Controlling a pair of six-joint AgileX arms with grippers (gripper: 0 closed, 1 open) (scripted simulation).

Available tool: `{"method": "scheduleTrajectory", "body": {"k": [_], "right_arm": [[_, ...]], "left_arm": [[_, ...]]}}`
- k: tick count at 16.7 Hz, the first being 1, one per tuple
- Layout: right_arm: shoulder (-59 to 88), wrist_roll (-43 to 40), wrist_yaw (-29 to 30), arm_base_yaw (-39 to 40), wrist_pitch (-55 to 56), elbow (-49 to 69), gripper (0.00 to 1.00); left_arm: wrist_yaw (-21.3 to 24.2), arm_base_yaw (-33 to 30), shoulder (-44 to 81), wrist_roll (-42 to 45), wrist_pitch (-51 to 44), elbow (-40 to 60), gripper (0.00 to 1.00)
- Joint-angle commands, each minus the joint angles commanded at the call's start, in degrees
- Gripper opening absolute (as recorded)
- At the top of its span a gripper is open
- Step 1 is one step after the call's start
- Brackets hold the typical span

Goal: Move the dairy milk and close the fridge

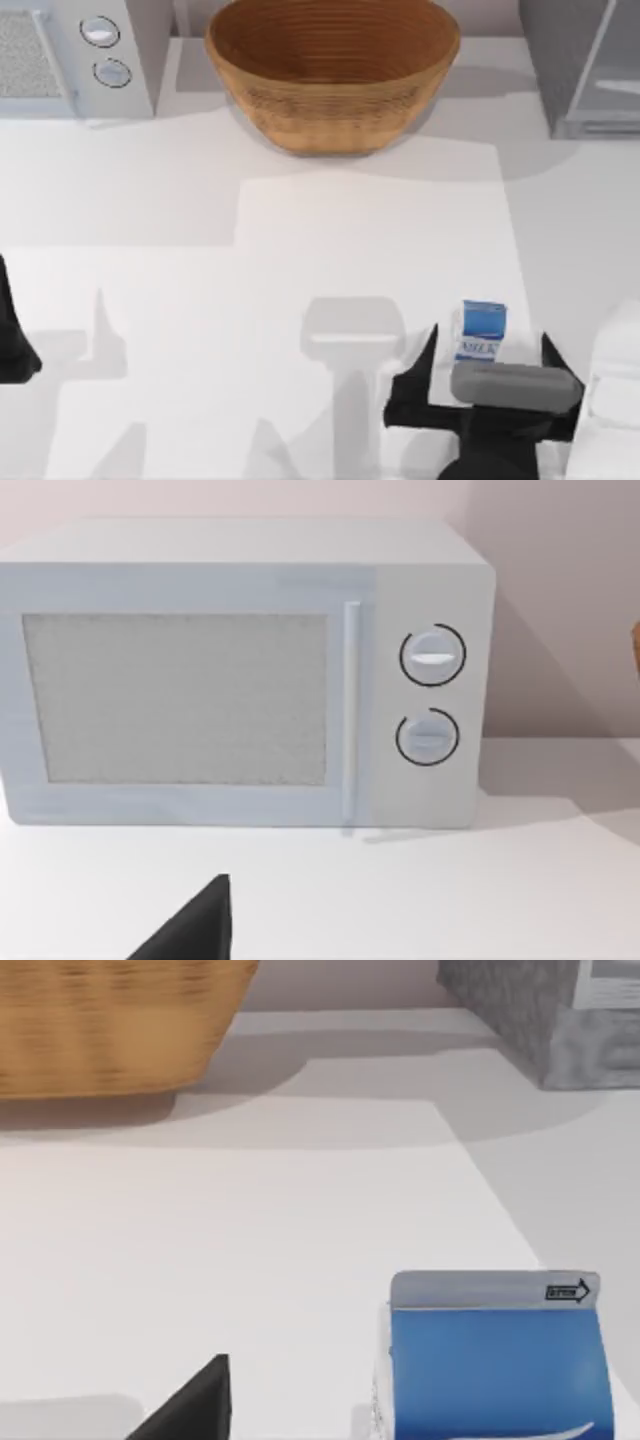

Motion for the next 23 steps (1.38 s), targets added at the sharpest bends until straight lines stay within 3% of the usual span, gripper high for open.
{"method": "scheduleTrajectory", "body": {"k": [7, 11, 23], "right_arm": [[4.28, -6.68, -7.62, -7.92, 7.54, 3.3, 1.0], [4.61, -7.07, -8.17, -8.5, 8.02, 3.5, 1.0], [4.61, -7.07, -8.17, -8.5, 8.02, 3.5, 0.1]], "left_arm": [[0.0, 0.0, 0.0, 0.0, 0.0, 0.0, 1.0], [0.0, 0.0, 0.0, 0.0, 0.0, 0.0, 1.0], [0.0, 0.0, 0.0, 0.0, 0.0, 0.0, 1.0]]}}
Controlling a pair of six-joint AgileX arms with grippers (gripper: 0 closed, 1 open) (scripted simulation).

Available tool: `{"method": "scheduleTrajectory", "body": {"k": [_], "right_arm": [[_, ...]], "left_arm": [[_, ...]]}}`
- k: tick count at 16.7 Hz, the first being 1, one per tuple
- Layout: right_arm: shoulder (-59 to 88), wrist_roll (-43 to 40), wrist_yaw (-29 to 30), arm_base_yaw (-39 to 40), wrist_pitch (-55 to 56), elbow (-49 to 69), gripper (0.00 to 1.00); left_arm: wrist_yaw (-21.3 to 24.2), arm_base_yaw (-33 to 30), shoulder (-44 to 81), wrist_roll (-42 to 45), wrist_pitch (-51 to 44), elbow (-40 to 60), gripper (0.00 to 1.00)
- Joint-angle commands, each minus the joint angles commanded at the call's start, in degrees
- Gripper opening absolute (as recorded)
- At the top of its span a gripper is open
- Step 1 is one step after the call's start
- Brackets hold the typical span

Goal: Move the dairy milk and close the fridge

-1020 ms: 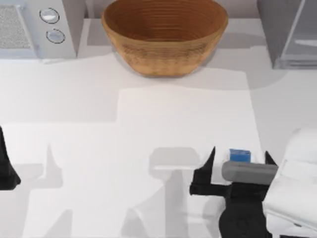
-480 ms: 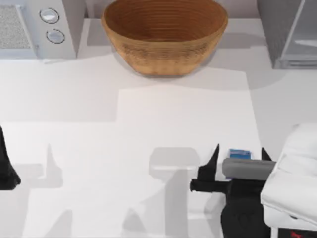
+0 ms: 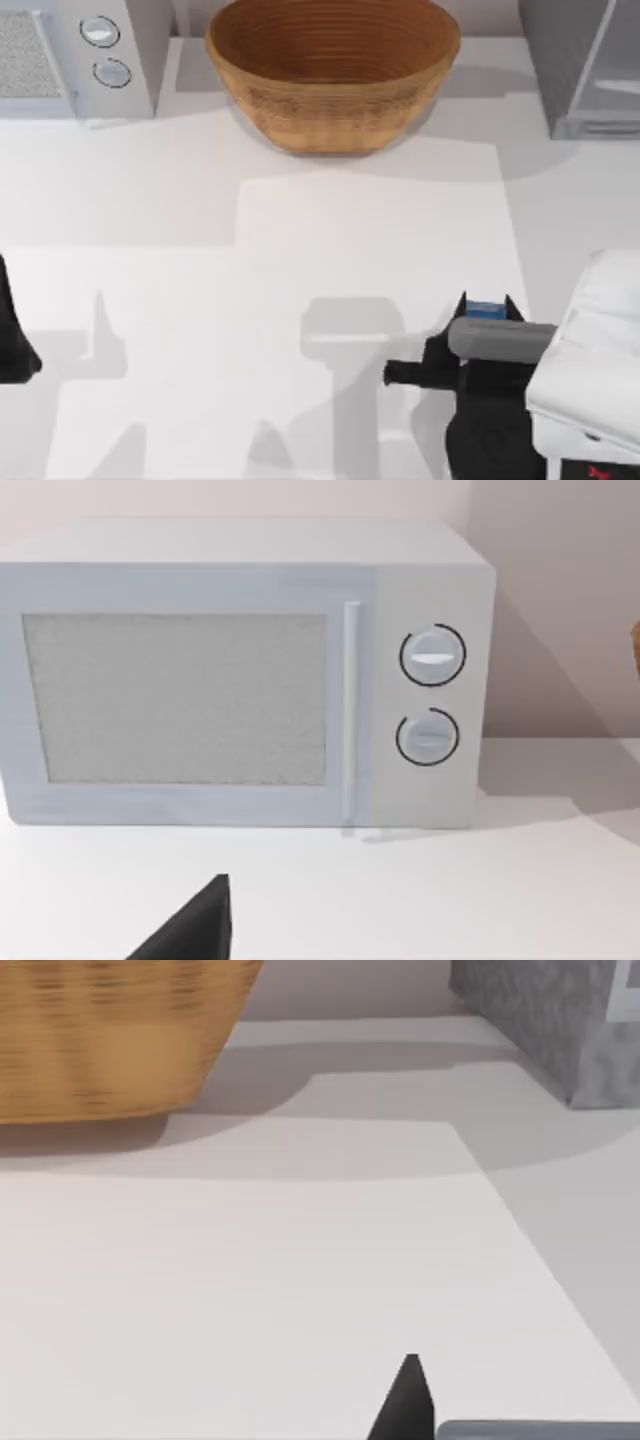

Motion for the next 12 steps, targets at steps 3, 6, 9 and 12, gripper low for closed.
{"method": "scheduleTrajectory", "body": {"k": [3, 6, 9, 12], "right_arm": [[0.0, 0.0, 0.0, 0.0, 0.0, 0.0, 0.0], [0.0, 0.0, 0.0, 0.0, 0.0, 0.0, 0.0], [0.0, 0.0, 0.0, 0.0, 0.0, 0.0, 0.0], [-1.03, -0.01, -0.01, 0.13, -0.68, -0.09, 0.0]], "left_arm": [[0.0, 0.0, 0.0, 0.0, 0.0, 0.0, 1.0], [0.0, 0.0, 0.0, 0.0, 0.0, 0.0, 1.0], [0.0, 0.0, 0.0, 0.0, 0.0, 0.0, 1.0], [0.0, 0.0, 0.0, 0.0, 0.0, 0.0, 1.0]]}}
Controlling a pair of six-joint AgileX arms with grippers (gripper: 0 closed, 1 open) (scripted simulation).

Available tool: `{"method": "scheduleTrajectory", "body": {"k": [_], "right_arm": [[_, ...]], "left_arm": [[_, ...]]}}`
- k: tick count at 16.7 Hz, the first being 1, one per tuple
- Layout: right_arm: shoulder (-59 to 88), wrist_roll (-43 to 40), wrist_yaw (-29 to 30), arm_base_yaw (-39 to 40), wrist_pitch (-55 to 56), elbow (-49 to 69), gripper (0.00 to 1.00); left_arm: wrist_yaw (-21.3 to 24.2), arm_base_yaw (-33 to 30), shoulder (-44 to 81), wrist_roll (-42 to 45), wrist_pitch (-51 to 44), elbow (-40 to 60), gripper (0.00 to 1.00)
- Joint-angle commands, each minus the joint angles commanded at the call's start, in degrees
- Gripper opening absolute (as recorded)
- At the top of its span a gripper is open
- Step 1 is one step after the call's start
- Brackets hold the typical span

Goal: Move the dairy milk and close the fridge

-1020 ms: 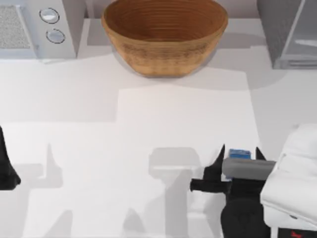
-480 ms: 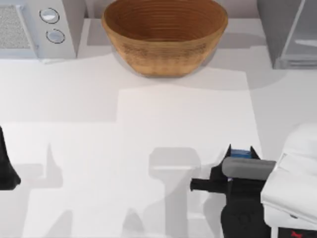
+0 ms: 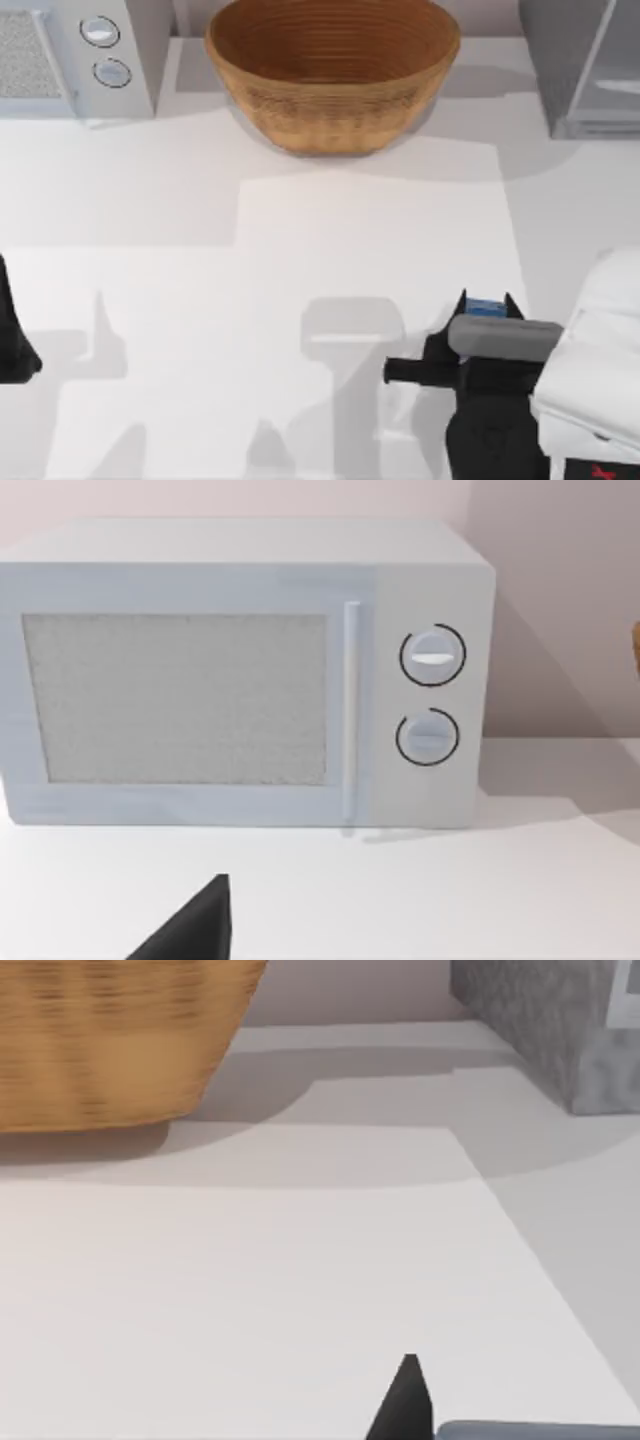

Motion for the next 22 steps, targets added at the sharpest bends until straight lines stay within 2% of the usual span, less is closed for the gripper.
{"method": "scheduleTrajectory", "body": {"k": [8, 14, 18, 22], "right_arm": [[-10.1, 0.15, -0.07, -0.01, -9.38, -1.08, 0.0], [-10.58, 0.11, -0.82, -0.71, -9.54, -0.79, 0.0], [-14.72, -1.74, -8.92, -8.25, -11.05, -0.2, 0.0], [-21.59, -5.0, -24.53, -21.87, -14.42, 0.22, 0.0]], "left_arm": [[0.0, 0.0, 0.0, 0.0, 0.0, 0.0, 1.0], [0.0, 0.0, 0.0, 0.0, 0.0, 0.0, 1.0], [0.0, 0.0, 0.0, 0.0, 0.0, 0.0, 1.0], [0.0, 0.0, 0.0, 0.0, 0.0, 0.0, 1.0]]}}
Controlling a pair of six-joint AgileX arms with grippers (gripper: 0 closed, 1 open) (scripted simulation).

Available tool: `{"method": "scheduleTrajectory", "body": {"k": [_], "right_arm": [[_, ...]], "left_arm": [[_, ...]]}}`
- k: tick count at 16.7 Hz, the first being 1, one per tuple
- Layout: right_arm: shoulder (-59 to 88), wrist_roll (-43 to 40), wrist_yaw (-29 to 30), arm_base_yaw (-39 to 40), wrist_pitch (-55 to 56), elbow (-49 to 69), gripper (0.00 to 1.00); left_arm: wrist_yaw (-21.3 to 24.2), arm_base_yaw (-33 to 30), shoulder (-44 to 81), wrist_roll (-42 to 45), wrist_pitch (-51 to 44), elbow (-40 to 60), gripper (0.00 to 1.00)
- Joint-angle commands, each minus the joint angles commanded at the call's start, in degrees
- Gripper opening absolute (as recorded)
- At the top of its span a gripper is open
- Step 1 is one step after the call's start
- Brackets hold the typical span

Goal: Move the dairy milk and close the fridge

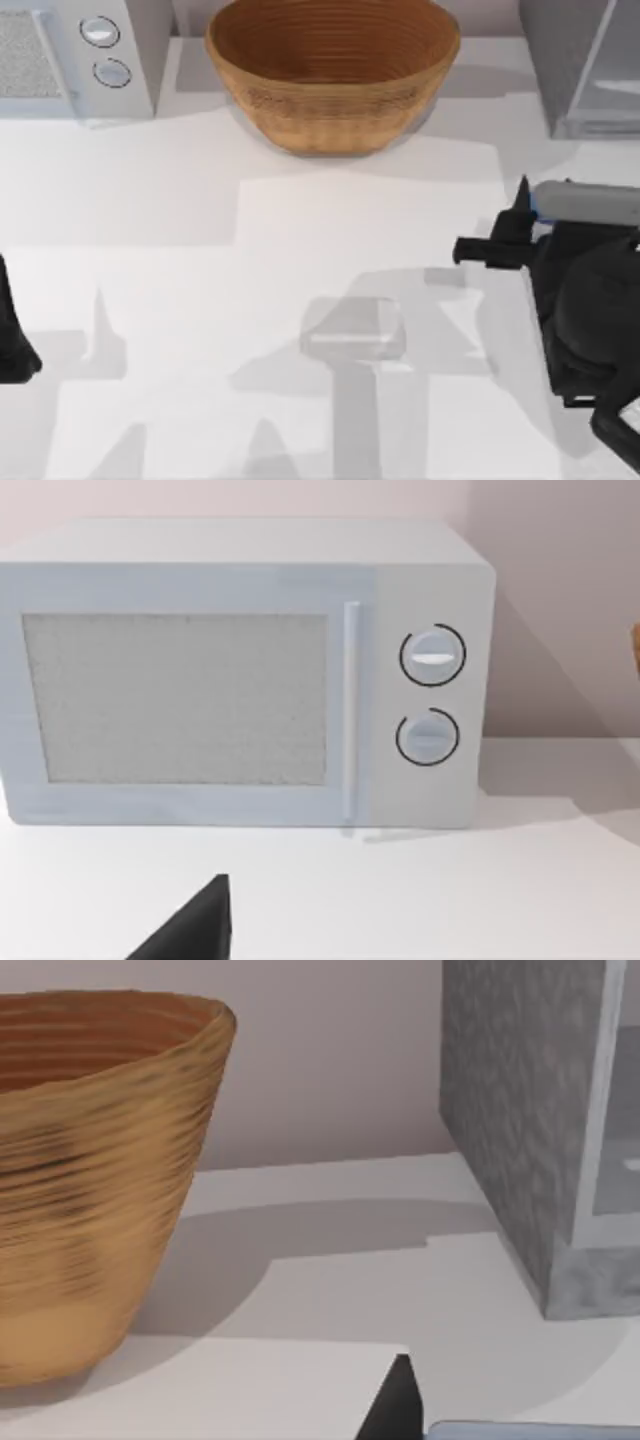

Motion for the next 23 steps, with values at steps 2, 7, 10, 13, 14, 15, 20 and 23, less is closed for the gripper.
{"method": "scheduleTrajectory", "body": {"k": [2, 7, 10, 13, 14, 15, 20, 23], "right_arm": [[-3.93, -1.77, -9.12, -8.01, -2.11, 0.1, 0.0], [-13.12, -5.64, -29.46, -26.54, -7.55, -0.02, 0.0], [-16.66, -7.05, -36.18, -33.17, -9.87, -0.23, 0.0], [-17.51, -7.37, -37.62, -34.6, -10.44, -0.3, 0.0], [-17.51, -7.37, -37.62, -34.6, -10.44, -0.3, 0.0], [-17.51, -7.37, -37.62, -34.6, -10.44, -0.3, 0.0], [-13.81, -7.4, -38.64, -35.3, -10.64, 3.84, 0.0], [-6.3, -7.83, -40.87, -37.41, -11.98, 13.01, 0.0]], "left_arm": [[0.0, 0.0, 0.0, 0.0, 0.0, 0.0, 1.0], [0.0, 0.0, 0.0, 0.0, 0.0, 0.0, 1.0], [0.0, 0.0, 0.0, 0.0, 0.0, 0.0, 1.0], [0.0, 0.0, 0.0, 0.0, 0.0, 0.0, 1.0], [0.0, 0.0, 0.0, 0.0, 0.0, 0.0, 1.0], [0.0, 0.0, 0.0, 0.0, 0.0, 0.0, 1.0], [0.0, 0.0, 0.0, 0.0, 0.0, 0.0, 1.0], [0.0, 0.0, 0.0, 0.0, 0.0, 0.0, 1.0]]}}
